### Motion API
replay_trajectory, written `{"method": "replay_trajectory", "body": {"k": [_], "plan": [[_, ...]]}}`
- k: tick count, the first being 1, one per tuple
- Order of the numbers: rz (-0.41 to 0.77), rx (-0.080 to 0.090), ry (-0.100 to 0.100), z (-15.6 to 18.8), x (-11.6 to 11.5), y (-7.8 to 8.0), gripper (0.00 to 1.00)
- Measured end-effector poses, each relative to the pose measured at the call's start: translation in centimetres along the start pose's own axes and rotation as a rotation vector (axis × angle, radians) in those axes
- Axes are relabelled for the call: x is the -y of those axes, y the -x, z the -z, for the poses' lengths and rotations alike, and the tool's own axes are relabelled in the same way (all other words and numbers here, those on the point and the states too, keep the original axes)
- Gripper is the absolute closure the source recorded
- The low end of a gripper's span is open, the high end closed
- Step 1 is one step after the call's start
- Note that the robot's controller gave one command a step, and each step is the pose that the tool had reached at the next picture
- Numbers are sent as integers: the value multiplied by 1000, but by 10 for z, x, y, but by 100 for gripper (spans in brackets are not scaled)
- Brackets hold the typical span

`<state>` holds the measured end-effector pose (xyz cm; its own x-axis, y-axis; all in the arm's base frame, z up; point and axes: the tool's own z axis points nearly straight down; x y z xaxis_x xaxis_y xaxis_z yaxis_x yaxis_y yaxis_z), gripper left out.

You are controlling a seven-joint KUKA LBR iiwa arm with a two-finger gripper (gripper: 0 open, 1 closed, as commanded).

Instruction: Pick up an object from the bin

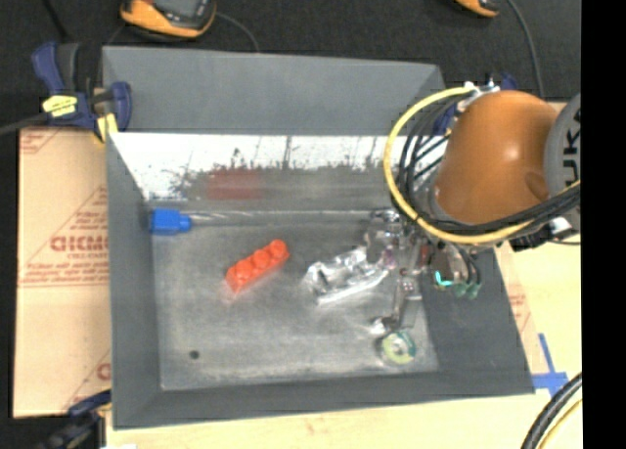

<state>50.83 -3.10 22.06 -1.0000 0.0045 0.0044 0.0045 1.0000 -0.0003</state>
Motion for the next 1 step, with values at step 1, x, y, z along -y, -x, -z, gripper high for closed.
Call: {"method": "replay_trajectory", "body": {"k": [1], "plan": [[197,25,3,-145,26,79,0]]}}
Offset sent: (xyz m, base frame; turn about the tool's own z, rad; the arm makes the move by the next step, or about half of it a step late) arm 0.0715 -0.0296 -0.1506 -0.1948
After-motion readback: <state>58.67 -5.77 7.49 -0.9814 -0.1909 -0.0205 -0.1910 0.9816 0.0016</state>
